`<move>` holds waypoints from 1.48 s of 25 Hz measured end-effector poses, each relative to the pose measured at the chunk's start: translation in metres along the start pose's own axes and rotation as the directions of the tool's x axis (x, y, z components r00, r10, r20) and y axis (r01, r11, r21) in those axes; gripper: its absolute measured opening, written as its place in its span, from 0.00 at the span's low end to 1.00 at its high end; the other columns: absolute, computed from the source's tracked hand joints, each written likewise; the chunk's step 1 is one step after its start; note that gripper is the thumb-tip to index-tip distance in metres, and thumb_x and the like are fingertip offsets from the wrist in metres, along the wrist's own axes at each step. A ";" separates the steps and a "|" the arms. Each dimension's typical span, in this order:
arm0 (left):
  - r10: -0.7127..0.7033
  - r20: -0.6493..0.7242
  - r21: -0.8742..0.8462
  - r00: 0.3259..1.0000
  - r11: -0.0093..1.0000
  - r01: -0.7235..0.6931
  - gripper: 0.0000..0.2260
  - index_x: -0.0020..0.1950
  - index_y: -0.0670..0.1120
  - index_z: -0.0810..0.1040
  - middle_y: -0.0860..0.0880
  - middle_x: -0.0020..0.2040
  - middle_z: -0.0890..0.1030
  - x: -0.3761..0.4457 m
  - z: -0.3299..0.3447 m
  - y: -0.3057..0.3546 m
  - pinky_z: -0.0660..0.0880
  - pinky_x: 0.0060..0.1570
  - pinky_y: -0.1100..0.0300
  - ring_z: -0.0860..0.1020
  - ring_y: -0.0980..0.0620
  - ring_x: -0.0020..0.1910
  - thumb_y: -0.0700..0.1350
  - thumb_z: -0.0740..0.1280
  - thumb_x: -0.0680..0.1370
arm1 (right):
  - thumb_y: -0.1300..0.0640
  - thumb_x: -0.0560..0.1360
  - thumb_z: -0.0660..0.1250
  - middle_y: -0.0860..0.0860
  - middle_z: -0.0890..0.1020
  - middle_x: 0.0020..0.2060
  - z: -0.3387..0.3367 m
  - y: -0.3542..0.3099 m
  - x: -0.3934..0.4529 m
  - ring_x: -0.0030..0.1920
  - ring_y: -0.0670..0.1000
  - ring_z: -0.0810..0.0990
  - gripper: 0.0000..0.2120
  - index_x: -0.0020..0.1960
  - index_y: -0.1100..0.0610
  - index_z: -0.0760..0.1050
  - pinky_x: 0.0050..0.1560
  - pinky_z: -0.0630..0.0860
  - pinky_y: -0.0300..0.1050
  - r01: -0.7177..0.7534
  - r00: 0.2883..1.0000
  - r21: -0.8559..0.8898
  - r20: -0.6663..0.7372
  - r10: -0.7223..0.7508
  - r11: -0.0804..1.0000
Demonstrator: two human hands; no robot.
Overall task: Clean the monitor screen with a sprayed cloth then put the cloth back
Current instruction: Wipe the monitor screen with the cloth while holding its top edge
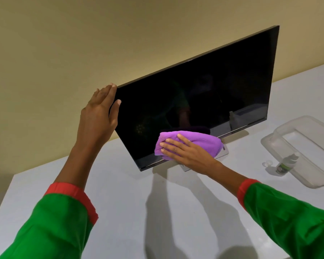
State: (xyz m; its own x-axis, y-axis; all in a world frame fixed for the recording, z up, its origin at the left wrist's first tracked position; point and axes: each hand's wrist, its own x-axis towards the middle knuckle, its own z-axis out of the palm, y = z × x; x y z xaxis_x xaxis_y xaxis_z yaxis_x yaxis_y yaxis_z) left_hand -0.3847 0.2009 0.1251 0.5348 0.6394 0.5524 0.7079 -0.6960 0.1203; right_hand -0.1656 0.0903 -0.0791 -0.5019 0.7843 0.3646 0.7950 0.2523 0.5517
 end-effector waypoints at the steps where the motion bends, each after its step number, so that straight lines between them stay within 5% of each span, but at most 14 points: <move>1: -0.001 -0.012 -0.002 1.000 1.000 0.001 0.17 0.69 0.43 0.68 0.43 0.69 0.72 -0.002 0.001 -0.001 0.69 0.64 0.45 0.69 0.40 0.68 0.44 0.58 0.80 | 0.60 0.74 0.65 0.56 0.61 0.76 -0.002 0.005 0.008 0.75 0.58 0.59 0.36 0.77 0.59 0.51 0.74 0.53 0.59 0.003 0.999 -0.009 -0.042 -0.004 1.000; 5: -0.001 -0.053 -0.057 0.999 0.998 -0.002 0.16 0.67 0.42 0.70 0.43 0.67 0.74 -0.004 0.002 -0.004 0.65 0.69 0.50 0.72 0.43 0.66 0.42 0.58 0.80 | 0.69 0.79 0.47 0.56 0.60 0.75 -0.007 0.050 0.003 0.75 0.58 0.58 0.26 0.76 0.58 0.54 0.75 0.55 0.61 -0.184 0.969 0.064 -0.153 0.192 0.981; 8: -0.029 -0.057 -0.125 0.998 0.992 0.021 0.16 0.67 0.43 0.72 0.43 0.66 0.75 -0.004 0.000 -0.004 0.62 0.71 0.53 0.73 0.45 0.66 0.39 0.59 0.78 | 0.71 0.78 0.43 0.56 0.55 0.77 0.003 0.067 -0.027 0.77 0.59 0.52 0.28 0.77 0.58 0.51 0.75 0.51 0.61 -0.140 0.984 0.032 -0.110 0.143 0.990; 14: -0.043 0.032 -0.162 0.999 0.986 0.048 0.18 0.68 0.45 0.70 0.45 0.68 0.73 -0.003 -0.007 -0.006 0.60 0.72 0.55 0.69 0.46 0.69 0.38 0.58 0.78 | 0.63 0.72 0.63 0.56 0.54 0.77 0.012 0.017 -0.001 0.76 0.59 0.53 0.37 0.77 0.59 0.50 0.75 0.45 0.62 0.091 0.992 -0.011 -0.089 -0.092 0.996; 19: -0.019 0.100 -0.123 0.995 0.992 0.031 0.20 0.70 0.45 0.68 0.46 0.70 0.70 -0.002 -0.015 -0.007 0.61 0.71 0.54 0.67 0.45 0.70 0.36 0.57 0.78 | 0.61 0.77 0.54 0.57 0.64 0.74 -0.014 -0.012 0.062 0.74 0.58 0.63 0.26 0.75 0.59 0.59 0.76 0.51 0.60 0.229 0.963 0.010 -0.151 -0.225 0.973; 26: -0.079 0.132 -0.351 0.988 0.928 0.121 0.19 0.67 0.46 0.72 0.47 0.67 0.74 0.002 -0.026 -0.013 0.58 0.70 0.66 0.68 0.56 0.68 0.34 0.58 0.77 | 0.67 0.81 0.42 0.55 0.62 0.75 -0.014 0.040 0.035 0.75 0.58 0.57 0.24 0.76 0.59 0.57 0.74 0.52 0.61 0.049 0.976 0.034 -0.213 -0.040 0.998; 32: -0.107 0.154 -0.401 0.982 0.902 0.161 0.16 0.66 0.48 0.72 0.49 0.67 0.74 -0.001 -0.027 -0.013 0.61 0.71 0.57 0.68 0.54 0.69 0.42 0.61 0.78 | 0.64 0.74 0.54 0.56 0.66 0.73 -0.005 -0.001 0.039 0.73 0.58 0.63 0.28 0.74 0.60 0.60 0.75 0.46 0.61 0.222 0.964 0.016 -0.153 -0.217 0.975; 34: -0.098 0.168 -0.403 0.981 0.901 0.159 0.16 0.66 0.48 0.72 0.50 0.67 0.74 0.000 -0.028 -0.014 0.61 0.71 0.56 0.68 0.55 0.69 0.44 0.61 0.79 | 0.64 0.77 0.51 0.56 0.68 0.72 -0.013 -0.018 0.067 0.72 0.57 0.66 0.24 0.73 0.60 0.62 0.76 0.49 0.62 0.268 0.950 0.035 -0.176 -0.258 0.963; 37: -0.113 0.187 -0.409 0.976 0.894 0.183 0.15 0.66 0.50 0.73 0.51 0.67 0.74 0.003 -0.027 -0.015 0.62 0.71 0.57 0.68 0.55 0.69 0.47 0.60 0.79 | 0.61 0.75 0.60 0.55 0.68 0.72 -0.026 -0.022 0.096 0.72 0.56 0.67 0.26 0.73 0.59 0.63 0.74 0.55 0.59 0.280 0.942 0.016 -0.200 -0.271 0.960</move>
State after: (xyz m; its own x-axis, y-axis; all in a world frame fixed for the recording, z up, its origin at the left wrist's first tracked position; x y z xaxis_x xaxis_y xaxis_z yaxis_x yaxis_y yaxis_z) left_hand -0.4066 0.2041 0.1472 0.5280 0.7641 0.3707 0.5419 -0.6392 0.5457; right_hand -0.2399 0.1458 -0.0366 -0.7562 0.5568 0.3435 0.6281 0.4709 0.6194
